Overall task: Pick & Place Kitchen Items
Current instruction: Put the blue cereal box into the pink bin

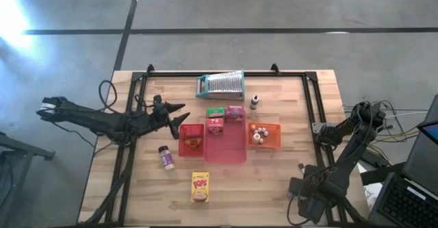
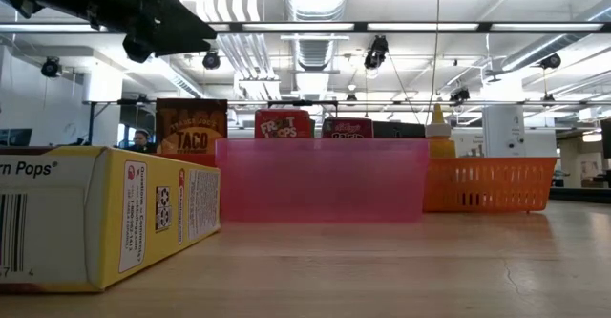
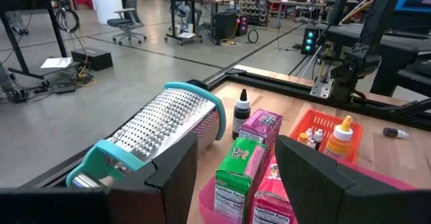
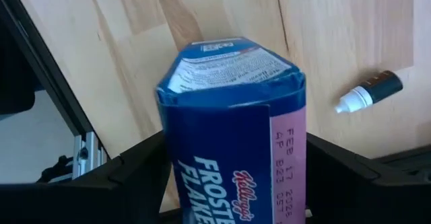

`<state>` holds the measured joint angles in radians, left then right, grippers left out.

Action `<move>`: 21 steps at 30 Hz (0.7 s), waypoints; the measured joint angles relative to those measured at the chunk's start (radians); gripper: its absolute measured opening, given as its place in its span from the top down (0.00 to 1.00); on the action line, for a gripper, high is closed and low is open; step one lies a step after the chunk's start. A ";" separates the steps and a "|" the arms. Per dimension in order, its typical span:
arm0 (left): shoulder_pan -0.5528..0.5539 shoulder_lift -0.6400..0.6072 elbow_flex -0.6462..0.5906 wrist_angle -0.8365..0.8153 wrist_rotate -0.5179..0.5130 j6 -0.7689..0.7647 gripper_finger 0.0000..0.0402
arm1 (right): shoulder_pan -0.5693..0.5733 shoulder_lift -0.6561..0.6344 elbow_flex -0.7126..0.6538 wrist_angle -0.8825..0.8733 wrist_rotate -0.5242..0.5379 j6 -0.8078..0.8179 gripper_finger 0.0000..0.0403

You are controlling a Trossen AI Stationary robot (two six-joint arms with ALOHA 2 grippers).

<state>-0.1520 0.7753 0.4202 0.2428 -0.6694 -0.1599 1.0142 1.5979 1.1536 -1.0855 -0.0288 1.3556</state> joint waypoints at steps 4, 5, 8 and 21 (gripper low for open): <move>0.000 0.000 0.000 0.000 0.000 0.000 0.49 | 0.009 -0.001 -0.009 0.001 -0.003 0.002 0.35; 0.000 0.000 0.000 0.000 0.000 0.000 0.49 | 0.009 -0.001 -0.012 0.001 -0.003 0.002 0.36; 0.000 0.000 0.000 0.000 0.000 -0.001 0.49 | 0.009 -0.001 -0.023 0.001 -0.003 -0.002 0.39; 0.000 0.000 0.000 -0.001 0.000 -0.006 0.49 | 0.009 -0.009 -0.020 0.001 -0.010 -0.028 0.59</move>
<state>-0.1520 0.7753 0.4202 0.2417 -0.6693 -0.1661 1.0227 1.5885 1.1339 -1.0845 -0.0387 1.3279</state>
